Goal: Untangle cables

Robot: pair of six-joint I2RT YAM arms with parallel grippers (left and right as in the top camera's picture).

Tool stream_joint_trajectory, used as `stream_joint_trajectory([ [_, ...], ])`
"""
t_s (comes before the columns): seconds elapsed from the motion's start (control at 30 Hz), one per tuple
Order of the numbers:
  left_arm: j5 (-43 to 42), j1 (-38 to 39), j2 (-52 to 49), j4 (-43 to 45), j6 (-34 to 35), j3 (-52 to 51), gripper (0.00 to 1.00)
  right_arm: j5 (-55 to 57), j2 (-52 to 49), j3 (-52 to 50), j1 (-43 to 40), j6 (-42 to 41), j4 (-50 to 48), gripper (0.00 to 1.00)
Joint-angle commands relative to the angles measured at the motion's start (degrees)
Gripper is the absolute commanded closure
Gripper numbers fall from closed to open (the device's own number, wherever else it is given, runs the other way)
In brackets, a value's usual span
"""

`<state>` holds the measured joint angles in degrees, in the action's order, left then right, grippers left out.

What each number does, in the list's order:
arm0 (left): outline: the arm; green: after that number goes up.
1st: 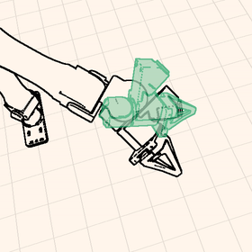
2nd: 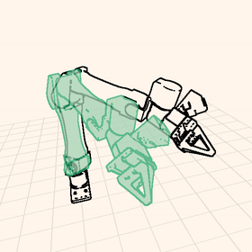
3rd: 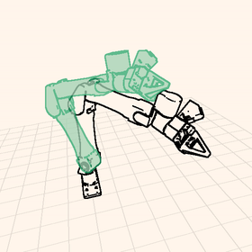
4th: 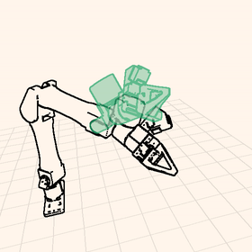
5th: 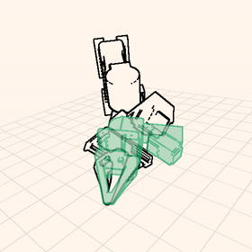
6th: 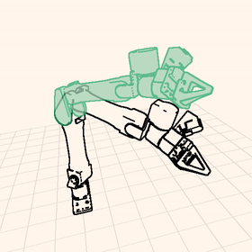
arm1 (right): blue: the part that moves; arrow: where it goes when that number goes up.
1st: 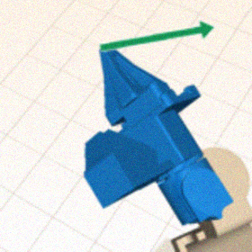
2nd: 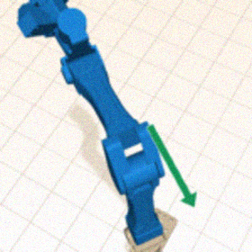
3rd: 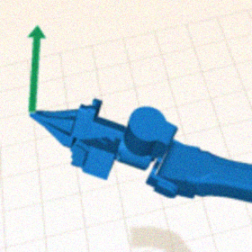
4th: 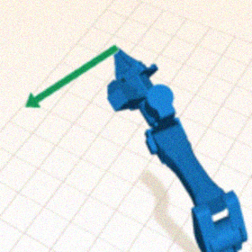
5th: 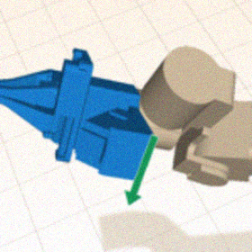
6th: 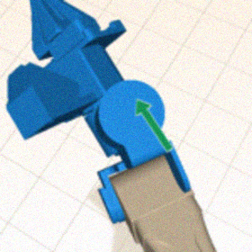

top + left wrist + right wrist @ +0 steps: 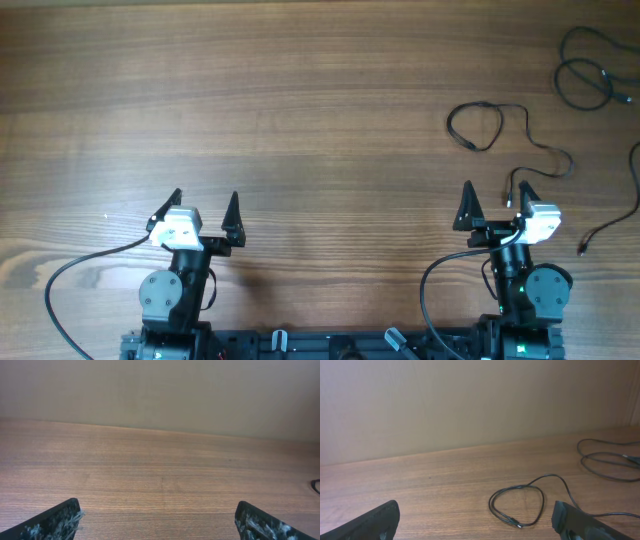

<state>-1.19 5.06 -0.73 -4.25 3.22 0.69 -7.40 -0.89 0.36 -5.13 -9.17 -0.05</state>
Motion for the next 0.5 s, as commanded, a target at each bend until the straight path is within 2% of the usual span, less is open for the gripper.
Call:
stream_joint_trajectory([
  [0.0,-0.7,-0.3,0.5,-0.1,-1.3,-0.4,0.0,1.0,0.6,-0.1,0.2,0.2,-0.3,0.0],
  [0.47,-0.7,-0.3,0.5,-0.1,-1.3,-0.4,0.0,1.0,0.6,-0.1,0.2,0.2,-0.3,0.0],
])
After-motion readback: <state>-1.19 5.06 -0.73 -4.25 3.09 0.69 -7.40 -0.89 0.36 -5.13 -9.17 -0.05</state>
